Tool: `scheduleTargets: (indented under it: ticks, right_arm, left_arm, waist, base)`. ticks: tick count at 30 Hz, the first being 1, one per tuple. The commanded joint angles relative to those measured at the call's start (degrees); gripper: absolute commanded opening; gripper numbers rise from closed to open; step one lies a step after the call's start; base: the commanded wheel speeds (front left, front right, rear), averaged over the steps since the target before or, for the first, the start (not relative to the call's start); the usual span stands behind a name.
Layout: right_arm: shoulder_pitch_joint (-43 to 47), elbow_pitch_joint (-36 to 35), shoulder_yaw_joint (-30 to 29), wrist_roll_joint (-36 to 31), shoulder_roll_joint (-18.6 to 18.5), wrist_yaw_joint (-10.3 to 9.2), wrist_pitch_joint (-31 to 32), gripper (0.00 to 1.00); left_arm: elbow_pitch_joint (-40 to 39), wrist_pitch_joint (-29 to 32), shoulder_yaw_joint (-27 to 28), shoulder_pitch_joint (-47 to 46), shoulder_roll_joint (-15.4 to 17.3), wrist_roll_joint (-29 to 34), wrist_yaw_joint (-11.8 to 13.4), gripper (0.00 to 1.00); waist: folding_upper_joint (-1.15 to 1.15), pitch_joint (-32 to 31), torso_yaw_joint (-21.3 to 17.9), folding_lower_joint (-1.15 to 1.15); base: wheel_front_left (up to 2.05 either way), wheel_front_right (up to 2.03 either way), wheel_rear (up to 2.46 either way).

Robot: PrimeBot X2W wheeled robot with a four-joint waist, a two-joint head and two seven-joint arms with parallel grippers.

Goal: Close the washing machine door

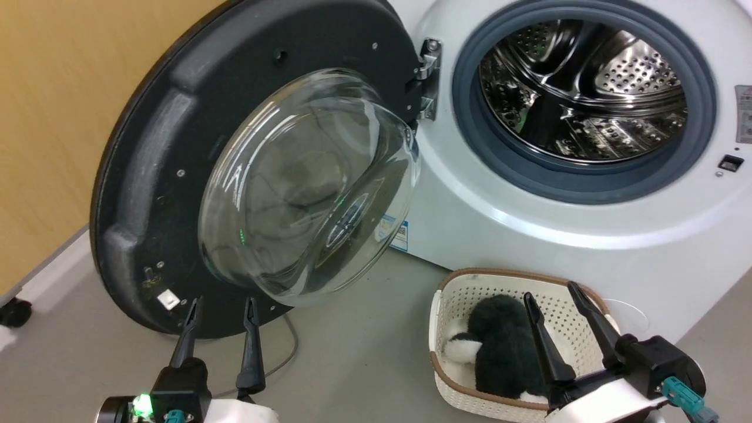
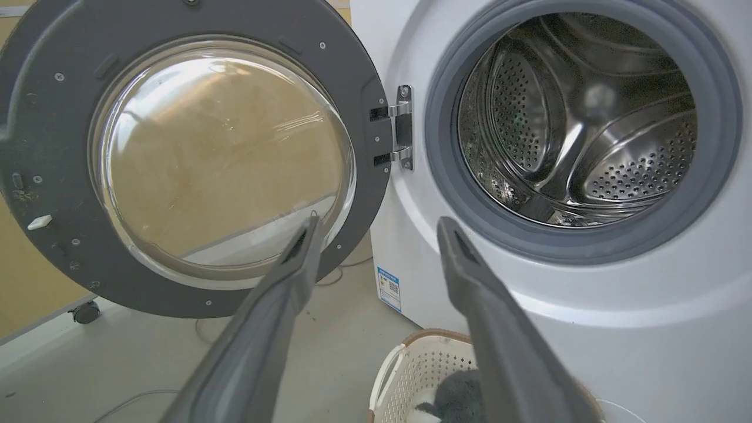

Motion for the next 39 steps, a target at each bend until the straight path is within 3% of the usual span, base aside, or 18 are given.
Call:
scheduleTargets:
  ticks: [1, 23, 32, 34, 39]
  right_arm:
    - [-1.01, 0.2, 0.3, 0.5, -0.37, 0.04, -0.6, 1.0]
    - [-1.14, 1.01, 1.53, 2.41, -0.52, 0.05, -3.35, 1.0]
    - [-1.19, 1.03, 1.67, 2.52, -0.67, 0.05, -3.36, 1.0]
    - [-1.19, 1.01, 1.68, 2.53, -0.7, 0.05, -3.36, 1.0]
    - [-0.95, 0.74, 1.42, 2.37, -0.75, 0.05, -3.36, 1.0]
  left_arm:
    - [-0.32, -0.56, -0.06, 0.81, 0.16, -0.2, 0.5, 1.0]
    - [-1.01, -3.31, -0.5, 1.54, 0.09, -0.6, 2.14, 1.0]
    - [-0.96, -3.33, -0.17, 1.44, 0.05, -0.69, 2.14, 1.0]
    - [-1.57, -3.33, 0.18, 1.4, 0.02, -1.56, 2.11, 0.0]
    - [-5.22, -3.33, 3.2, 0.25, 0.29, -3.11, 2.28, 0.0]
  waist:
    - [0.0, 0.03, 0.46, 0.0]
    - [0.0, 0.29, 6.14, 0.0]
    - [0.0, 0.37, 6.21, 0.0]
    - [0.0, 0.39, 6.25, 0.0]
    - [0.0, 0.64, 6.36, 0.0]
  base:
    - [0.0, 0.0, 0.0]
    - [0.0, 0.0, 0.0]
    - [0.0, 0.0, 0.0]
    - [0.0, 0.0, 0.0]
    - [0.0, 0.0, 0.0]
